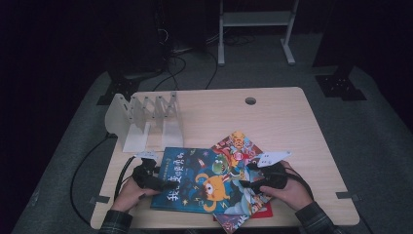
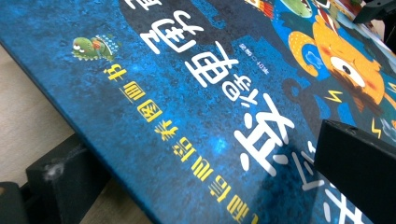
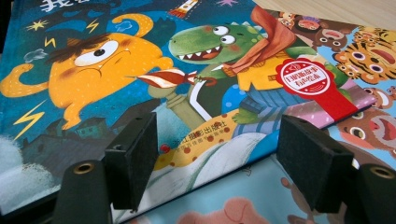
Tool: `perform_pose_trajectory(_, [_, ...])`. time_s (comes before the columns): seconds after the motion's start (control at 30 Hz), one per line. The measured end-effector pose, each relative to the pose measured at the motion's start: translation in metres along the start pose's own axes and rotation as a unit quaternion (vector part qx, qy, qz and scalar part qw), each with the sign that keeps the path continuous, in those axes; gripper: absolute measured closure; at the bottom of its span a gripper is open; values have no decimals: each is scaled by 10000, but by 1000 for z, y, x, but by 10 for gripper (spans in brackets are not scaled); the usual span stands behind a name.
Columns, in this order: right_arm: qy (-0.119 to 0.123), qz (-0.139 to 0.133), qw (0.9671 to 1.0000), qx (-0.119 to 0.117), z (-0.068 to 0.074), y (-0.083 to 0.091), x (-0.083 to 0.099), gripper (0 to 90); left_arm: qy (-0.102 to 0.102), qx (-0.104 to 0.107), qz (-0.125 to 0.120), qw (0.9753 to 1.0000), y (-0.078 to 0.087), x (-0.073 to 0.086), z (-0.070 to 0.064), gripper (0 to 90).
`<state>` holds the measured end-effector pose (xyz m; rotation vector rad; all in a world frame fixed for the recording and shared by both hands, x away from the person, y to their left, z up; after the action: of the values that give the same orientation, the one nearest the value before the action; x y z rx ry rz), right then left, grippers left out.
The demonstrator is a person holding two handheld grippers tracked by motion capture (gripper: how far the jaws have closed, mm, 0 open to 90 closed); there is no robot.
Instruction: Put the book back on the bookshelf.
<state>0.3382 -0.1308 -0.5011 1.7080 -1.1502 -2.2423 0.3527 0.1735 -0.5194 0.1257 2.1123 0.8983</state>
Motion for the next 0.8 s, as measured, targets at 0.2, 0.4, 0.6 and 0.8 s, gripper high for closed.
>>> perform_pose_trajectory(0.2, [16,32,10000,0,0,0,0,286,94,-3,97,9999,-1,-2,-1,0])
perform_pose_trajectory(0.4, [-17,121,9998,-123,-1,4,1,381,82,-37,193,9998,0,-3,-2,0])
perform_pose_trajectory(0.6, [-73,165,9996,-208,-3,13,6,514,53,-79,185,9998,2,-3,-1,0])
perform_pose_trajectory(0.8, [107,423,9990,6,-11,20,13,684,63,-74,174,9998,1,-2,-1,0])
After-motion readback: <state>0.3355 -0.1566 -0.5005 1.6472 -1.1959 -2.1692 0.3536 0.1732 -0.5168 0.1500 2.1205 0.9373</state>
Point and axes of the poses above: each handheld gripper's, and its own axes: y roughly backward along the jaws, x roughly out of its underside, z roughly to its left, the point moved 8 cm from there along -y, roughly forward along the jaws
